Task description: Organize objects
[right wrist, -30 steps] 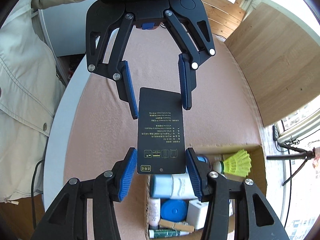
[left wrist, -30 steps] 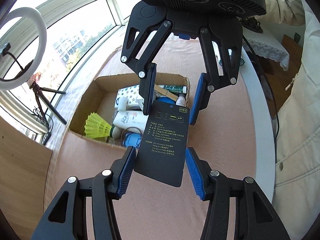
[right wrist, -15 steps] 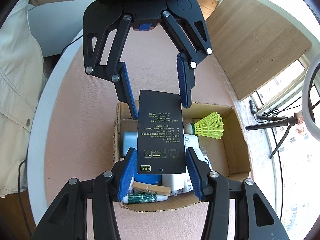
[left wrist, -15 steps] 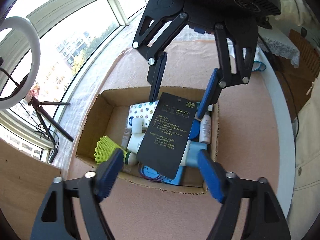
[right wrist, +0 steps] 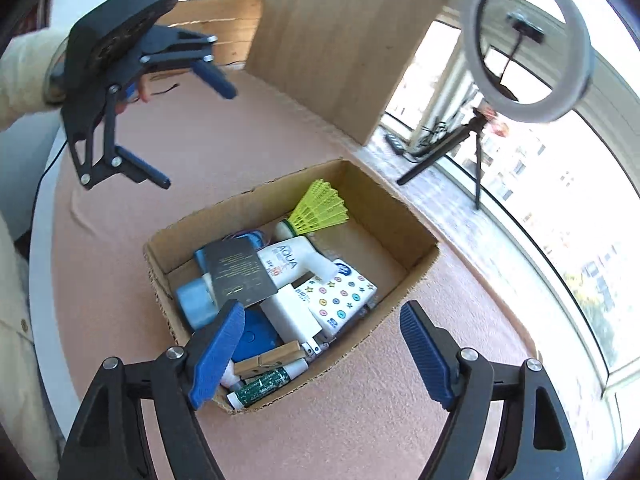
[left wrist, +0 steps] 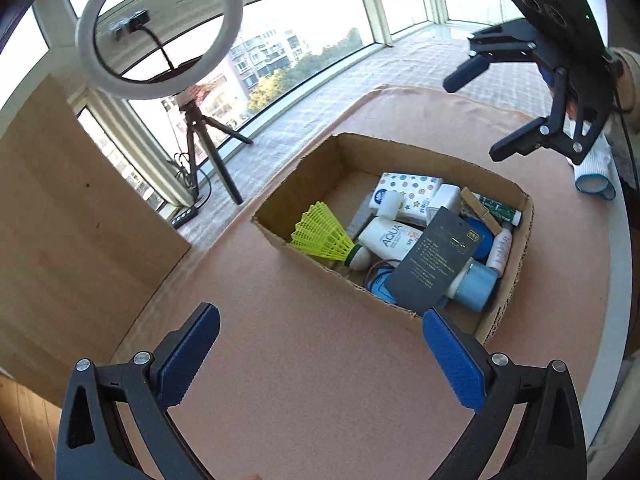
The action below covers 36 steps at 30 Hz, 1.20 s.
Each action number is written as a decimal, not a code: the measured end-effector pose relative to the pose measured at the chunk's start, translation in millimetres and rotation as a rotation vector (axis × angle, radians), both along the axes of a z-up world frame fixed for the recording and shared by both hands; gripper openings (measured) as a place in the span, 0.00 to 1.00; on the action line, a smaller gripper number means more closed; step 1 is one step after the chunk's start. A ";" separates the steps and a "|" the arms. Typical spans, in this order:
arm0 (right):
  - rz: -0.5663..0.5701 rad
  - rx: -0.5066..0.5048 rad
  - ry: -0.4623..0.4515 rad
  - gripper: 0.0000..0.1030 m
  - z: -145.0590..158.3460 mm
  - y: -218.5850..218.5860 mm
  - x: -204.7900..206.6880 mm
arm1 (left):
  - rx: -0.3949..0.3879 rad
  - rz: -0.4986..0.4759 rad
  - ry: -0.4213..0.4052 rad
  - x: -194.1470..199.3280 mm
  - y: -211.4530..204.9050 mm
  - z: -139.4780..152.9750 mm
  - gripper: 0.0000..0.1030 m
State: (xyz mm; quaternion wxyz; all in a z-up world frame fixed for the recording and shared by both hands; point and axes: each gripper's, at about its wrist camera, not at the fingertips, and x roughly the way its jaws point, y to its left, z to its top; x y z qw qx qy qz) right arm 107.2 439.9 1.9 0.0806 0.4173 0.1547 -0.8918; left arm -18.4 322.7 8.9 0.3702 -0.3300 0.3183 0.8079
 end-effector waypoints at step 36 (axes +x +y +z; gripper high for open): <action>-0.620 -0.166 0.006 0.99 21.9 -294.4 -144.8 | 0.400 0.855 -0.002 45.5 -362.4 51.4 1.00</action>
